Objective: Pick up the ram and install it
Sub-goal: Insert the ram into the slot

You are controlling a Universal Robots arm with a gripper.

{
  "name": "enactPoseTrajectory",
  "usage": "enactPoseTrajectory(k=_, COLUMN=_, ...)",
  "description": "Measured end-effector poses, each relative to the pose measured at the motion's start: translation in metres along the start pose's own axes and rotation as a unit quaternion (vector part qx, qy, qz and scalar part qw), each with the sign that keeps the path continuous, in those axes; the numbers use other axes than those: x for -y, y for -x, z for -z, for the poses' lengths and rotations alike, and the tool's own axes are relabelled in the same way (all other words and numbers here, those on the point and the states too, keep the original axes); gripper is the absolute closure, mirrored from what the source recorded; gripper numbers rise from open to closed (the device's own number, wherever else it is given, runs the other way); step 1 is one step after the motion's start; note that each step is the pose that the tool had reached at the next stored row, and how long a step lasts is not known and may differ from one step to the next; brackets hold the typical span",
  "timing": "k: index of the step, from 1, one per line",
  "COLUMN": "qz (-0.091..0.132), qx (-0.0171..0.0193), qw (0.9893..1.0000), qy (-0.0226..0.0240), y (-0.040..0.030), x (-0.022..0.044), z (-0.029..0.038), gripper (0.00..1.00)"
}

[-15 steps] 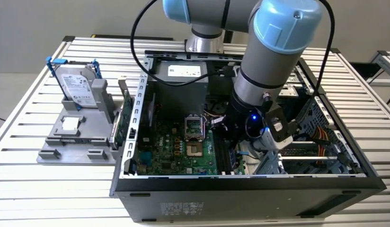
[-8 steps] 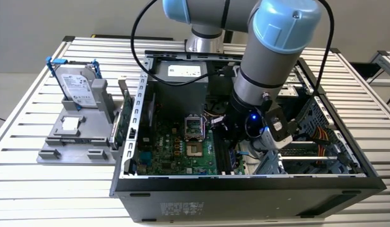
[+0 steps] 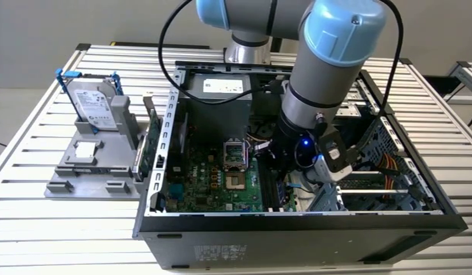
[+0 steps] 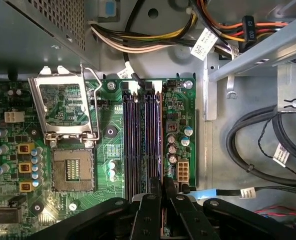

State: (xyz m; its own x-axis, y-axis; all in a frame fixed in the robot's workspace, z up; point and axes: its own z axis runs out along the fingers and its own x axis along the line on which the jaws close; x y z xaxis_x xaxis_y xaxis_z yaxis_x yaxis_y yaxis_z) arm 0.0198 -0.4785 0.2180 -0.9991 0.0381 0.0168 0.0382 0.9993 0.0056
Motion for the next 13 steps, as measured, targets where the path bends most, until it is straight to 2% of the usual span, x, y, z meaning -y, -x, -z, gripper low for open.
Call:
enactPoseTrajectory(k=4, qz=-0.002, qx=0.0001, qw=1.0000, qy=0.0000, y=0.0000, x=0.0001, z=-0.0032, gripper=1.00)
enactPoseTrajectory(k=13, qz=-0.001, qx=0.0001, qw=1.0000, qy=0.0000, y=0.0000, x=0.0001, z=-0.0036, gripper=1.00)
